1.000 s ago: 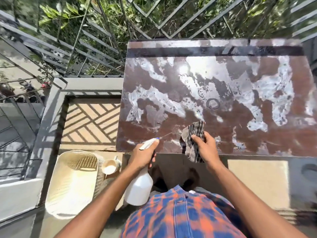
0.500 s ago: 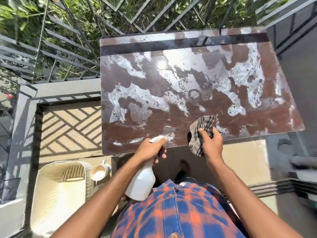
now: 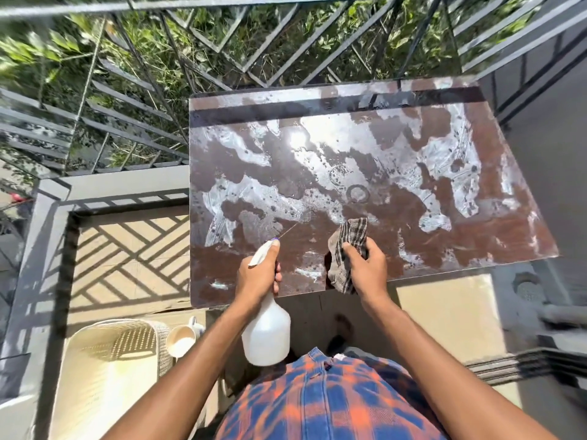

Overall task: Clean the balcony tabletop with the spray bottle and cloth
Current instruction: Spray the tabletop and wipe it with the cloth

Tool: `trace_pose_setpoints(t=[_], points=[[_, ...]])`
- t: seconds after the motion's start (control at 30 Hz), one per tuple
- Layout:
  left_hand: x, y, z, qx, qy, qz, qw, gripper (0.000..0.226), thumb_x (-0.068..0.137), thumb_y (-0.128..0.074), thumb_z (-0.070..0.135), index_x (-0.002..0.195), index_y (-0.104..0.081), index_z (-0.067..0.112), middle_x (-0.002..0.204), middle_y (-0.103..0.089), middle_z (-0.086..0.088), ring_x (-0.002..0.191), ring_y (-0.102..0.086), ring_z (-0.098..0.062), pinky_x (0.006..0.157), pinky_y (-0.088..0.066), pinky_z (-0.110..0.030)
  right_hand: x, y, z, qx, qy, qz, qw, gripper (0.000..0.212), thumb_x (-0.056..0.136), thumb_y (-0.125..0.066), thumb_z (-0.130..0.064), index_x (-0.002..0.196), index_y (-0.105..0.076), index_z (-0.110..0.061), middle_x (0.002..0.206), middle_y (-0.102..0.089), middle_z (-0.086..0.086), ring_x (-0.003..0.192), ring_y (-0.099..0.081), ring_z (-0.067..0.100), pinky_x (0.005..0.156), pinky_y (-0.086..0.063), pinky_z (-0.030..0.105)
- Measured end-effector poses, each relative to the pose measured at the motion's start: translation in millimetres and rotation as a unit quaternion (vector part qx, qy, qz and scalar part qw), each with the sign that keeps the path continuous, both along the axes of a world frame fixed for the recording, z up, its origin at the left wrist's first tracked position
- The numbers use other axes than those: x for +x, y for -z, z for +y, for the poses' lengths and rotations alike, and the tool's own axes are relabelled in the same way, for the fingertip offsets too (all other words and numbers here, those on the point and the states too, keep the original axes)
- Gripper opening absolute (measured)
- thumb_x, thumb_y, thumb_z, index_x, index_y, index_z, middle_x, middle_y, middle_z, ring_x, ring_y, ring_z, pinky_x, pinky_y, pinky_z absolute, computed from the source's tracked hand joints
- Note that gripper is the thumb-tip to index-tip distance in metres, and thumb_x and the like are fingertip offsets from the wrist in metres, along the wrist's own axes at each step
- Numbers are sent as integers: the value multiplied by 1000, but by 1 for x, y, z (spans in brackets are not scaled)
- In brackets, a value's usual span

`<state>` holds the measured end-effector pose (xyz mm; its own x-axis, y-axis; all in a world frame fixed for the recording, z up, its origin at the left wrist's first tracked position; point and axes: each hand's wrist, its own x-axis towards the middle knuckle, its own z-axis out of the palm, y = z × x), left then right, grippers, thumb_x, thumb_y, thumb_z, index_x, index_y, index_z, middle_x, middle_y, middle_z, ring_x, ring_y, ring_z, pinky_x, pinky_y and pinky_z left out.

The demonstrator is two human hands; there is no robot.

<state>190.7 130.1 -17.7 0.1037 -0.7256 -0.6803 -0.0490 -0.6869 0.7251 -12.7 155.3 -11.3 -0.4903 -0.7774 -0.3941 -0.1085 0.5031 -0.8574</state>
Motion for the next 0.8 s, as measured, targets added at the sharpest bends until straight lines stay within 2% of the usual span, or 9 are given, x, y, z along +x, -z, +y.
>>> trace_pose_setpoints(t=[0.07,0.13,0.17,0.23,0.33,0.43,0.47,0.63,0.8], points=[[4,-2,-4,2,-29,3,1000,53,83,-68,65,60,-67,17,57,-63,-10,49,-53,-25,50,-45,-32,7,1,-7,2,-22,2,1000,18,92,-67,-32,107,-69,-24,99,-75,-6,94,-70,14,90,-56,43],[8,-3,-6,-3,-43,18,999,39,89,-68,54,69,-71,21,64,-68,-10,60,-59,-27,45,-42,-27,11,8,-12,7,-34,-5,999,51,83,-66,-53,122,-65,-20,117,-72,1,111,-66,21,100,-52,49],[11,-3,-6,-5,-46,23,999,35,91,-68,51,73,-71,22,67,-70,-9,61,-60,-26,44,-41,-26,11,14,-15,8,-42,-16,999,66,78,-65,-62,128,-61,-18,125,-68,3,118,-63,24,103,-50,51],[19,-4,-5,-10,-62,18,998,42,90,-68,54,71,-69,17,65,-66,-10,50,-55,-23,45,-41,-27,9,34,-18,11,-61,-24,998,76,75,-63,-67,133,-58,-19,131,-65,4,123,-60,24,106,-47,52],[35,-2,-1,-6,-96,-30,995,54,87,-67,61,62,-64,13,56,-59,-11,38,-47,-20,49,-46,-33,19,17,-21,20,-69,-10,997,66,78,-64,-63,129,-61,-22,125,-69,-1,118,-63,20,104,-49,49],[52,-3,3,-13,-150,-28,988,46,92,-67,51,73,-67,9,66,-66,-10,46,-56,-17,41,-41,-24,25,10,-21,4,-84,-6,996,21,91,-66,-36,109,-68,-25,101,-74,-9,96,-69,11,91,-55,39],[59,-4,5,-15,-164,-36,986,43,93,-67,49,75,-68,10,68,-66,-9,50,-57,-16,40,-39,-22,28,9,-21,-2,-88,-10,996,13,93,-66,-29,105,-69,-25,97,-74,-9,92,-69,10,86,-55,36],[96,-5,18,-21,-223,-139,965,54,86,-64,64,64,-64,16,52,-60,-3,41,-52,-22,50,-46,-29,41,13,-23,-15,-118,-14,993,10,94,-66,-23,104,-69,-25,93,-74,-10,85,-69,2,74,-49,22],[110,-8,22,-54,-254,-92,961,41,93,-66,51,72,-69,15,64,-70,-5,54,-59,-22,48,-41,-26,59,14,-28,-14,-162,0,987,9,93,-67,-29,101,-68,-32,90,-74,-15,84,-69,1,75,-52,26]])
